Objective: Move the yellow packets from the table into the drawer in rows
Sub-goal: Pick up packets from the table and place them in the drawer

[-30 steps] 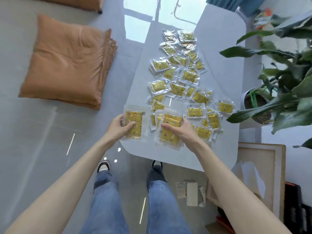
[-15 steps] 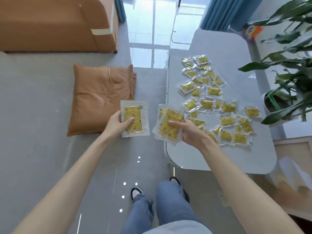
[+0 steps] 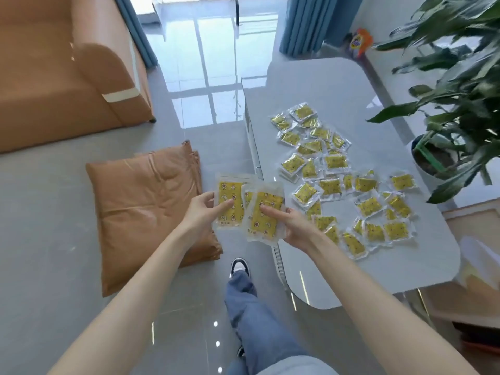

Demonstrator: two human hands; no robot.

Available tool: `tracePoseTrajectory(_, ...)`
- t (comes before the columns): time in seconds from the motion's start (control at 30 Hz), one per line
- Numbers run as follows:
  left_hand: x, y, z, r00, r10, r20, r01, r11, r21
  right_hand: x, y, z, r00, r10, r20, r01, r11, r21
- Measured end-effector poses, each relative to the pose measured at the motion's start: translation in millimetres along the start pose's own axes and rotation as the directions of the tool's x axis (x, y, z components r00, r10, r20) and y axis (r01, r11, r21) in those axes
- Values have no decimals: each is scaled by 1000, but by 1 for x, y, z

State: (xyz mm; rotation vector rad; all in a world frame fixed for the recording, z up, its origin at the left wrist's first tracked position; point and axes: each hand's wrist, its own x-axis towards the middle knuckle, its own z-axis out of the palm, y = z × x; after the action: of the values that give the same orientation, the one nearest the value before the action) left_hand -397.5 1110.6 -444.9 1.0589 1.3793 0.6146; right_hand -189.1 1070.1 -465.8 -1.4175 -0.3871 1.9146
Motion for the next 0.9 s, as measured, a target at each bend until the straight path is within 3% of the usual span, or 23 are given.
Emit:
tracePoseTrajectory(0.23,90,34,-6,976,-115,186,104,992,66,61,-44,17,989,-47,-143,63,993,105)
tracePoseTrajectory(0.5,172,42,-8,950,-194,246,179,980,83,111,-59,30,906,-180,-384,227,971,81)
tracePoseTrajectory(0.67,230,19,-14,914,-291,282,275,957,95,145,-51,19,818,-142,-557,259,956,137)
tracePoseTrajectory(0.8,287,-22,-10,895,-373,244,354,927,122,182,-35,-8,701,-105,-706,292,945,149)
tracePoseTrajectory(0.9,331,-58,5,851,-468,239,474,880,36,214,-23,-33,623,-73,-779,316,934,165)
